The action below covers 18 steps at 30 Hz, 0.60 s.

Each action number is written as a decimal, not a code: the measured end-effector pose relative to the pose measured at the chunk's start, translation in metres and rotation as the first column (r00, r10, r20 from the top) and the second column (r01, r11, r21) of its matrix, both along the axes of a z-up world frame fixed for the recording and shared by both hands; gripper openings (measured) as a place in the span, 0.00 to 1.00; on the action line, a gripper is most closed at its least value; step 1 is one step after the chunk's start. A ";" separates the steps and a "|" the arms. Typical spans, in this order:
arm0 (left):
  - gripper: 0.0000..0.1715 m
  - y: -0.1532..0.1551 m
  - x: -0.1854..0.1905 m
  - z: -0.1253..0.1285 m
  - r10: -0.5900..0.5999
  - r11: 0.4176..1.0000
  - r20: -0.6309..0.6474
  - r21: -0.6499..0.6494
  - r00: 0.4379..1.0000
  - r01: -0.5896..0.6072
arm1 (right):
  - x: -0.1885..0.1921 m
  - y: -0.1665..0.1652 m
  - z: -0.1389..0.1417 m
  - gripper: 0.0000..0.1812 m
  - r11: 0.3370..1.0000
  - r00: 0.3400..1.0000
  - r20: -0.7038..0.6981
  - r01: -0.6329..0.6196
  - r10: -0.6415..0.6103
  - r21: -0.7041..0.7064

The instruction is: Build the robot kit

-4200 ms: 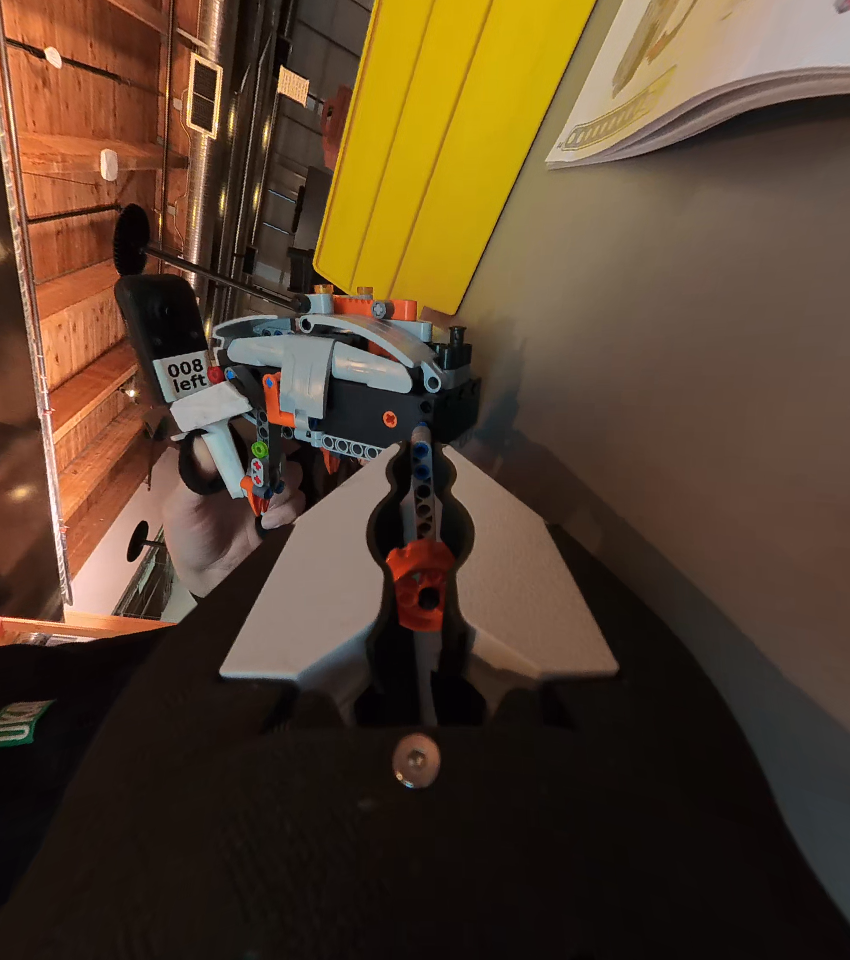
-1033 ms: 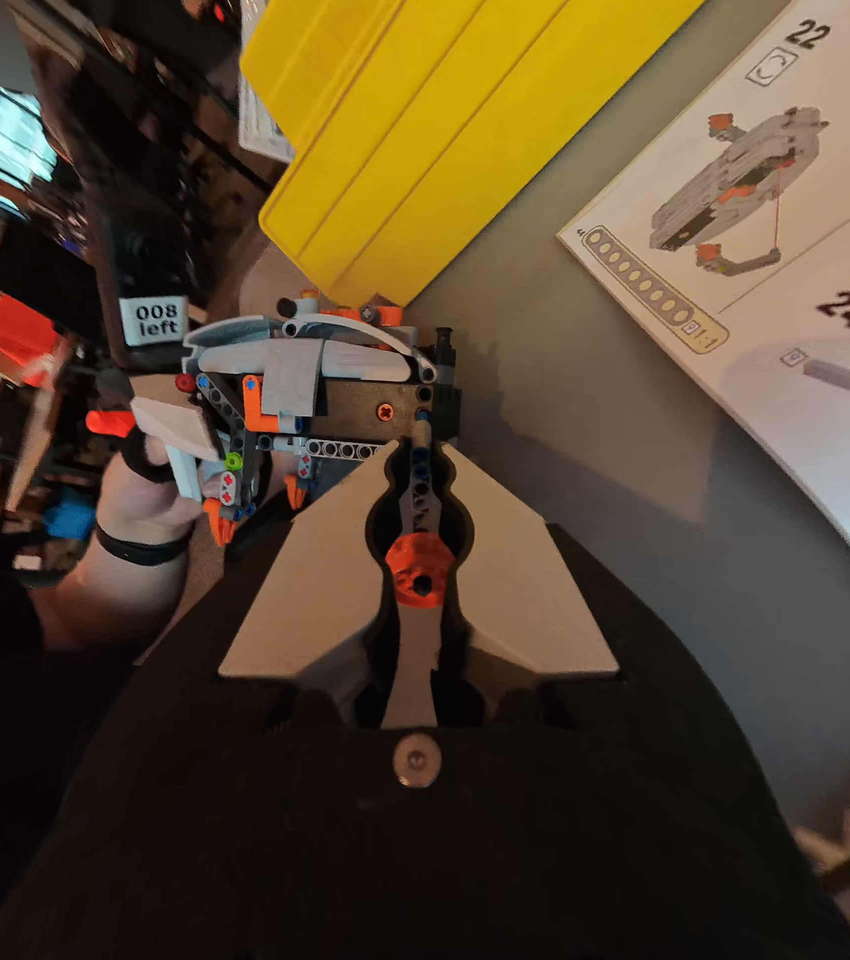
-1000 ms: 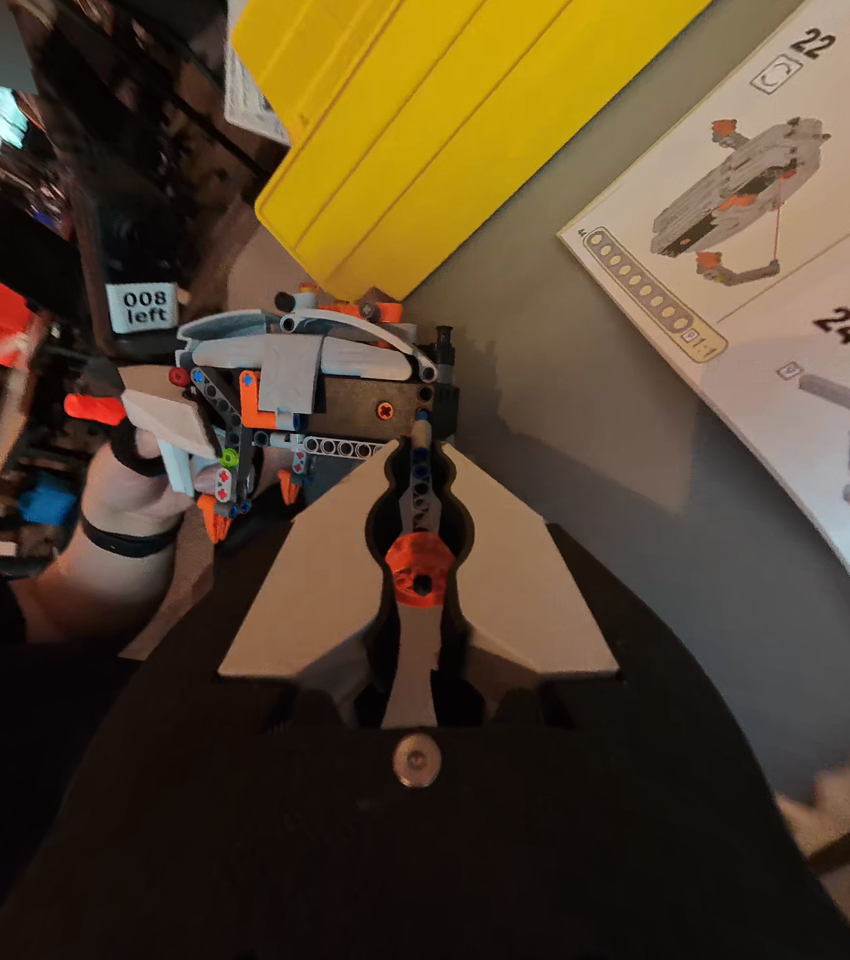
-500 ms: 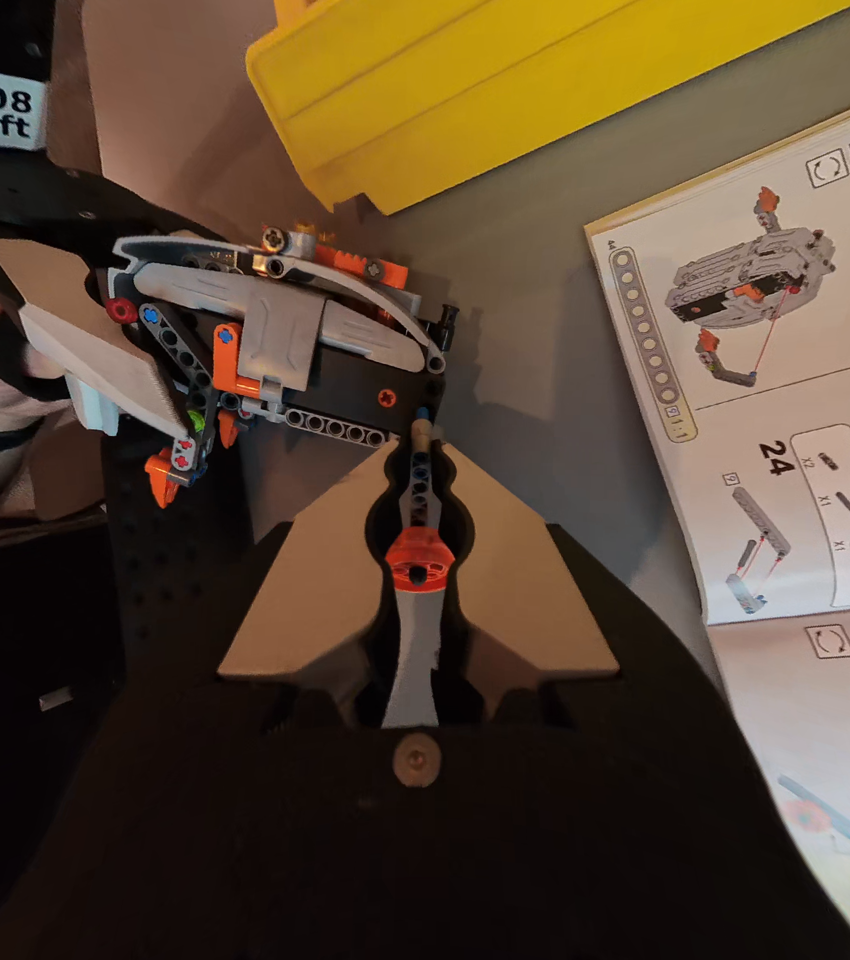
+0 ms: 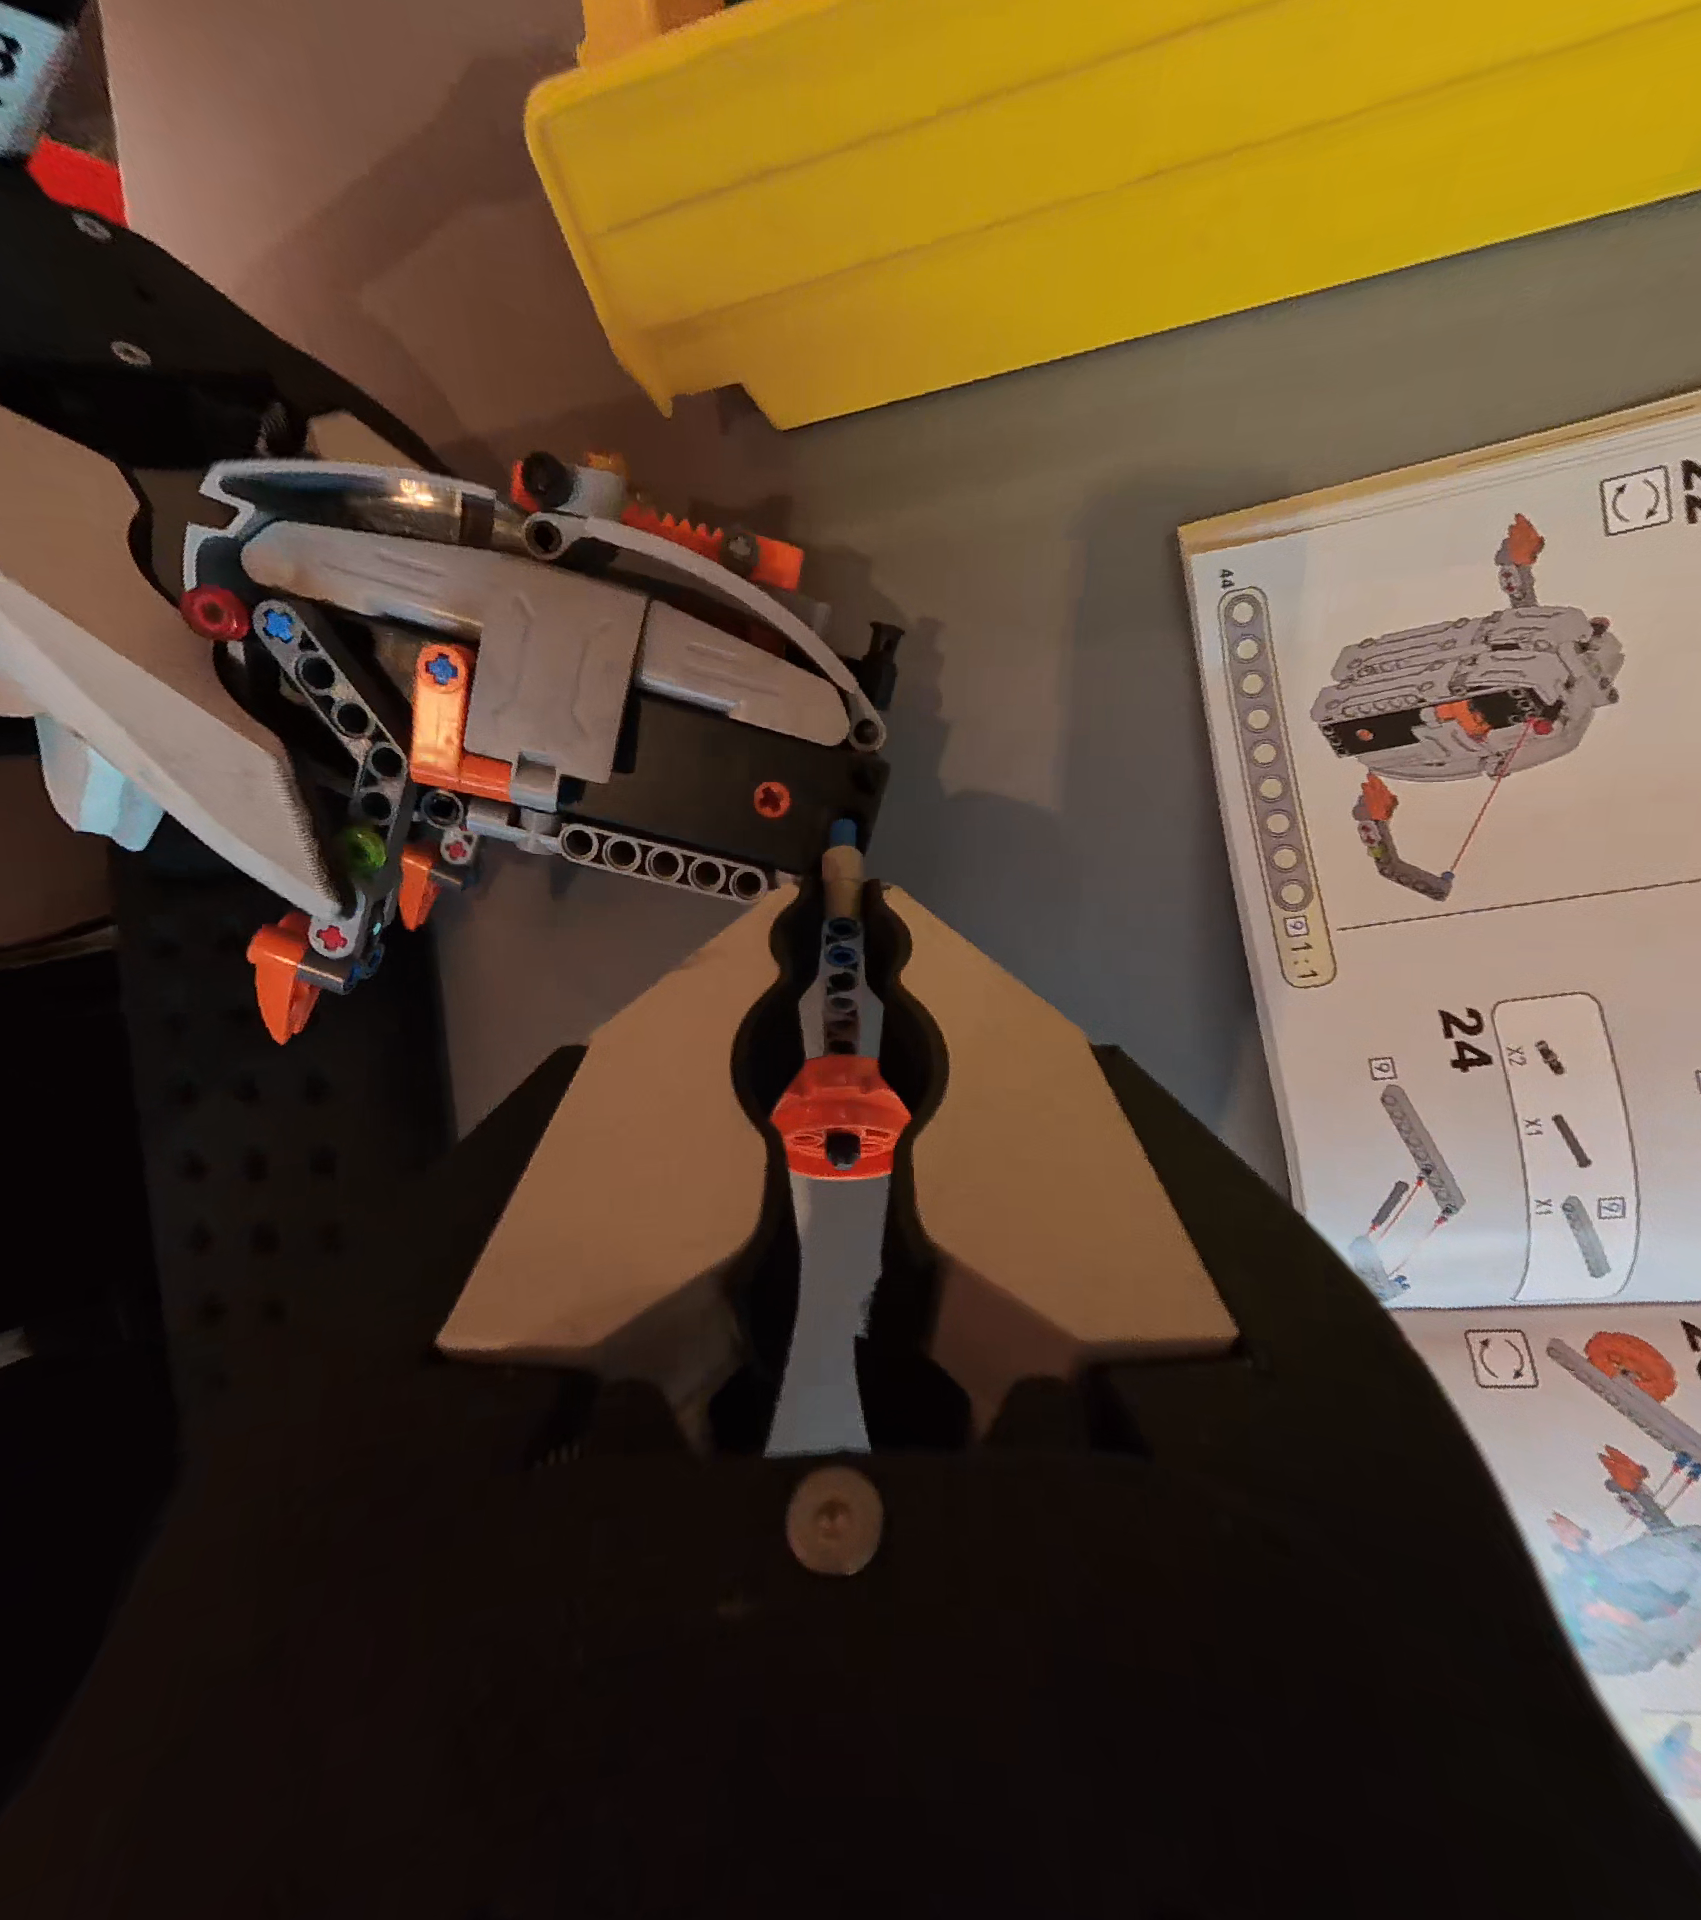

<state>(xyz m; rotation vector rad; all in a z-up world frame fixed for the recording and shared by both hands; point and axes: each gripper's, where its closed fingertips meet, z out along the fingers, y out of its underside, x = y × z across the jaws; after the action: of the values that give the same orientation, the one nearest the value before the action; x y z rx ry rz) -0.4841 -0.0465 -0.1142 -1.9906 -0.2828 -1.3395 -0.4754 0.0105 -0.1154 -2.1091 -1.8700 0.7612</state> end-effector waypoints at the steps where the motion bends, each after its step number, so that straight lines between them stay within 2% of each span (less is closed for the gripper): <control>1: 0.54 0.000 -0.001 0.000 -0.004 1.000 -0.018 0.000 1.000 0.004 | 0.001 0.000 0.000 0.03 1.000 1.000 0.017 -0.018 0.017 0.011; 4: 0.54 -0.001 0.000 0.000 -0.012 1.000 -0.084 0.010 0.996 0.013 | 0.003 0.000 -0.001 0.03 0.997 0.996 0.062 -0.059 0.057 0.040; 7: 0.54 0.000 0.001 -0.002 0.000 1.000 -0.124 0.020 0.992 0.002 | 0.001 0.002 -0.001 0.03 0.998 0.997 0.068 -0.048 0.045 0.051; 14: 0.53 0.000 -0.001 -0.003 0.003 0.999 -0.136 0.033 0.991 0.002 | -0.006 0.001 -0.002 0.03 0.999 0.999 -0.018 -0.036 0.036 -0.016; 18: 0.53 0.000 0.000 -0.003 -0.001 0.999 -0.152 0.033 0.988 0.006 | -0.005 0.001 -0.002 0.03 0.996 0.996 -0.029 -0.080 0.082 0.041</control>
<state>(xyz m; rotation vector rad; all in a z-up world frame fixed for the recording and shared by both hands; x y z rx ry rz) -0.4844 -0.0461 -0.1175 -2.0523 -0.1845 -1.1797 -0.4808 0.0115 -0.1172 -1.9975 -1.9486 0.7620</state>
